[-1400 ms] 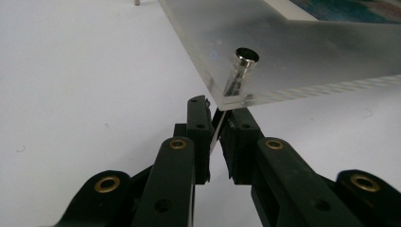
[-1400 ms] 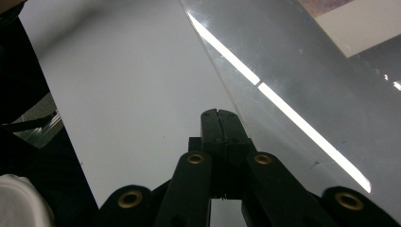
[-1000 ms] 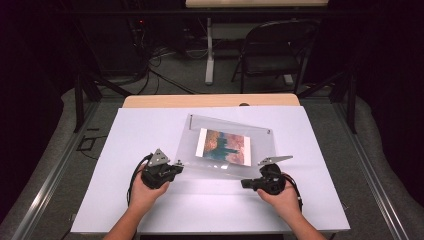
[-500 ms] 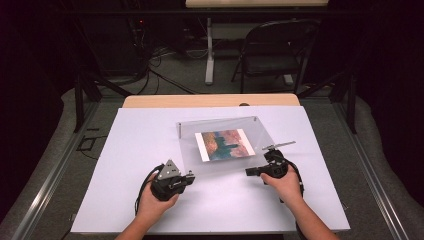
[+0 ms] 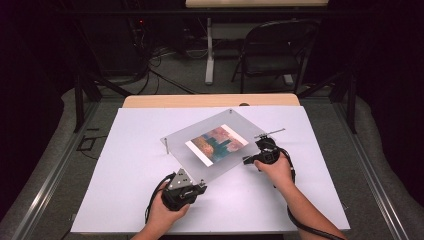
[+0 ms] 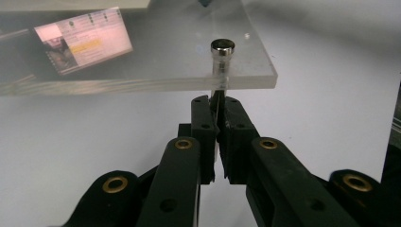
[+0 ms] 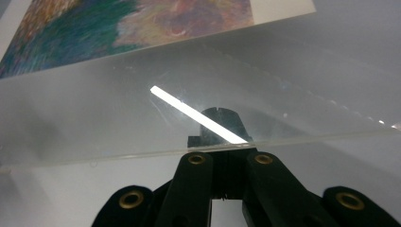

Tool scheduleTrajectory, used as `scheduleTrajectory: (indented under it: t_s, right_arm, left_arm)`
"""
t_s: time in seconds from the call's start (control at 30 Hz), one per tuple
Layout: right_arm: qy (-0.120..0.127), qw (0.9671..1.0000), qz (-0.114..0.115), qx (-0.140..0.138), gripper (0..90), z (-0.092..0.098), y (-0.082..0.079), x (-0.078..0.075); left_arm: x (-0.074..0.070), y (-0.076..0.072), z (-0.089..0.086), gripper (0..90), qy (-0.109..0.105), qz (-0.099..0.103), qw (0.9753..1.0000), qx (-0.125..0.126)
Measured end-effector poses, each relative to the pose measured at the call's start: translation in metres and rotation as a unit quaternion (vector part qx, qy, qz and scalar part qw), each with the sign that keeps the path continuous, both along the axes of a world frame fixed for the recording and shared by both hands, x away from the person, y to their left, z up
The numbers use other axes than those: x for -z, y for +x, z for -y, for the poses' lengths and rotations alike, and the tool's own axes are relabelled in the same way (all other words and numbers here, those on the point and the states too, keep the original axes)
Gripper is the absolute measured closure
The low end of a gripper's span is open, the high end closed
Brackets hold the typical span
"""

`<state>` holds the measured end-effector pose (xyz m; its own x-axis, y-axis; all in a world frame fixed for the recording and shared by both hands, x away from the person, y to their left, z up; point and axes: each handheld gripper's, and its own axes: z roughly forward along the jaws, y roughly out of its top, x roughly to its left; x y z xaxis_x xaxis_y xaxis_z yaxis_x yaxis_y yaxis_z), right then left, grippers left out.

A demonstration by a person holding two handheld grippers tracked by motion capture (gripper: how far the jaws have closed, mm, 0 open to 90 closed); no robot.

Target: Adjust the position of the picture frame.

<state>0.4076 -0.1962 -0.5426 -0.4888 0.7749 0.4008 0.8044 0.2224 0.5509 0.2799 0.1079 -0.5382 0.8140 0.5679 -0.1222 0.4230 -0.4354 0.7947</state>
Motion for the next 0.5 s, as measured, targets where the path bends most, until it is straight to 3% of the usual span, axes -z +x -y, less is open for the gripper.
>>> scheduleTrajectory:
  t_s: [0.37,0.5]
  right_arm:
    - [-0.022,0.9995,-0.014,0.019,90.0,-0.003,0.020,0.000]
    - [-0.026,0.9995,-0.010,0.015,90.0,-0.007,0.023,0.000]
  left_arm:
    - [0.004,-0.003,0.025,85.5,-0.004,-0.008,0.9998,0.020]
    - [0.005,-0.004,0.032,85.5,-0.003,-0.011,0.9997,0.022]
